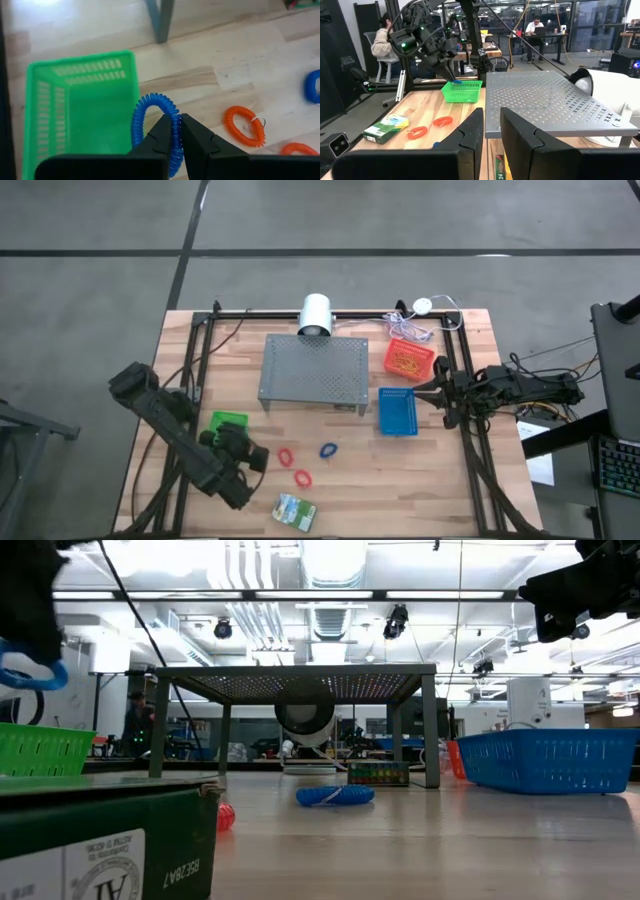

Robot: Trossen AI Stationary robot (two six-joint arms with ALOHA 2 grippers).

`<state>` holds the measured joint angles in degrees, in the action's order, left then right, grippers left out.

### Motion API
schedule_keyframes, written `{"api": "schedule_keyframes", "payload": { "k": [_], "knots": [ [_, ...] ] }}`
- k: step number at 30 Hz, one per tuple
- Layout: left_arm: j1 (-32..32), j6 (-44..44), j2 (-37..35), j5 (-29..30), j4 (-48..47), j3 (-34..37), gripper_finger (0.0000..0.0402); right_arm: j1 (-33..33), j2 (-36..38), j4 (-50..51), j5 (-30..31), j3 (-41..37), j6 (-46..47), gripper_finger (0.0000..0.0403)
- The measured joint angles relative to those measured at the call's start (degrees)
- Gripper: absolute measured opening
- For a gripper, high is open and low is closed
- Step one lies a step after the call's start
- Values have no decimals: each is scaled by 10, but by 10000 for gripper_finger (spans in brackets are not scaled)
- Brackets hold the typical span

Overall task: Pick & Place Office Desk Supplies
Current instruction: Put the top blue spring keychain into the green bin

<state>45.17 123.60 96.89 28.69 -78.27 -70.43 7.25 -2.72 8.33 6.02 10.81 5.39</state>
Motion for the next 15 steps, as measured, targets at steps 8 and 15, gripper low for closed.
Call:
{"api": "schedule_keyframes", "payload": {
  "k": [8,15],
  "knots": [
    [20,98,-41,-68,-53,0,31,0,0,0,0,0,1,63],
    [20,130,-100,-74,-55,38,31,0,0,0,0,0,0,63]
  ]
}}
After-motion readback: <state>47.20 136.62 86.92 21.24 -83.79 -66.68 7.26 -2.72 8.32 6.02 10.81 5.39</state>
